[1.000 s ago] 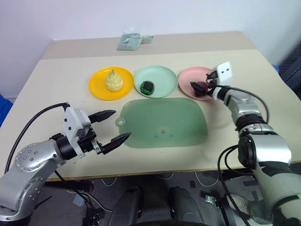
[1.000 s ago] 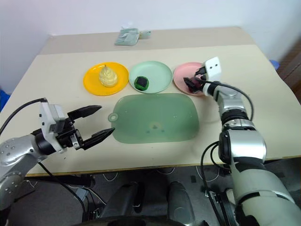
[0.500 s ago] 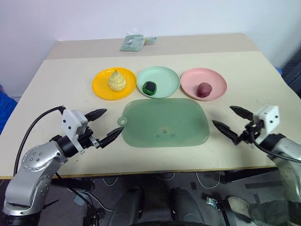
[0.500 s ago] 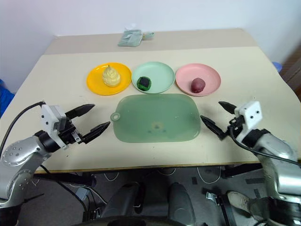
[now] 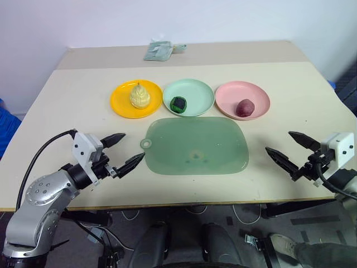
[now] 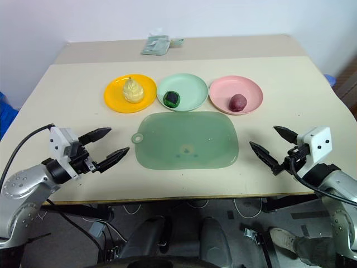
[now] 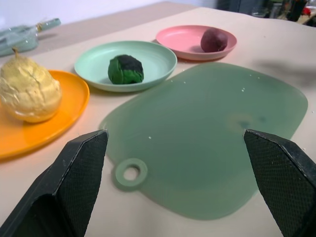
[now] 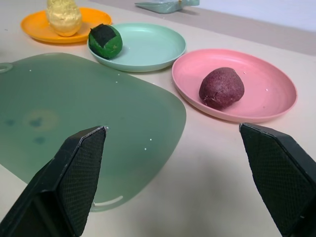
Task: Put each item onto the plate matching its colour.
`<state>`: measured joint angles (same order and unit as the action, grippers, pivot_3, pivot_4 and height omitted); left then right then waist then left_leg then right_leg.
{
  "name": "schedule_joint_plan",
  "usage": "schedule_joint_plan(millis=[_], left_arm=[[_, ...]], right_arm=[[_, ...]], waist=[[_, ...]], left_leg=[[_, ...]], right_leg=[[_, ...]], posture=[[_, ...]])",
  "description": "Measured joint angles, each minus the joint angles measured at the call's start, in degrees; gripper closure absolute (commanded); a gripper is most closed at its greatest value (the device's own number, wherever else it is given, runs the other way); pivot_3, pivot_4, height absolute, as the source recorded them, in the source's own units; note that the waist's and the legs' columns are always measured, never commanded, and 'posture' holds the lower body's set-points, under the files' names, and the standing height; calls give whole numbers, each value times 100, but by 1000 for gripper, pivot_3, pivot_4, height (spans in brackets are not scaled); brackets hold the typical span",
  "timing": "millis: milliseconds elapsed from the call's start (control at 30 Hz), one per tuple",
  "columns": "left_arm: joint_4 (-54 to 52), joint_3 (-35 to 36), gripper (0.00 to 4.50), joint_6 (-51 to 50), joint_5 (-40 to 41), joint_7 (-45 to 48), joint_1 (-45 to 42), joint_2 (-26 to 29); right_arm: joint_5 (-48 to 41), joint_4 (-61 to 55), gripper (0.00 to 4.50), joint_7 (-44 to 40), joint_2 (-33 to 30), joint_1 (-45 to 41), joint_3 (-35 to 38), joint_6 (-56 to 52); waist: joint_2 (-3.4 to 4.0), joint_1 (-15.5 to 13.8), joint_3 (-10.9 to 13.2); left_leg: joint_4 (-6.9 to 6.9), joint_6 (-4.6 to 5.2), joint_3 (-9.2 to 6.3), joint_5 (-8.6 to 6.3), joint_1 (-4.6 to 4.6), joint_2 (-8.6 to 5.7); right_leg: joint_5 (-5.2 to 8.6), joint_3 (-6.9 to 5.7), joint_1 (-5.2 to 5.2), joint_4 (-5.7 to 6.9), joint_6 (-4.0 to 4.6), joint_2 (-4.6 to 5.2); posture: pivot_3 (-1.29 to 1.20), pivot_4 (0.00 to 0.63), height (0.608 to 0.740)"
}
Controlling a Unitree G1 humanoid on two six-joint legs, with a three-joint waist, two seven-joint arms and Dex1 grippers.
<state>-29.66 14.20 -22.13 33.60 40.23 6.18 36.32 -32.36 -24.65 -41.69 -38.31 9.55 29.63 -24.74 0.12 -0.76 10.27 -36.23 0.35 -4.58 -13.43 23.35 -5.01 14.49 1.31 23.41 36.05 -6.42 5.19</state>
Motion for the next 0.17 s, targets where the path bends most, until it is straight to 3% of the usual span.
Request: schedule_joint_plan(millis=[167], left_arm=[[-36, -2, 0, 0, 0, -14, 92, -30]], right_arm=[[-37, -7, 107, 92, -1, -163, -91, -89]], waist=[[-1, -7, 0]], left_leg=[[0, 0, -1, 0, 0, 0]], right_leg=[[0, -2, 0, 0, 0, 1]], posture=[[0, 150, 740]])
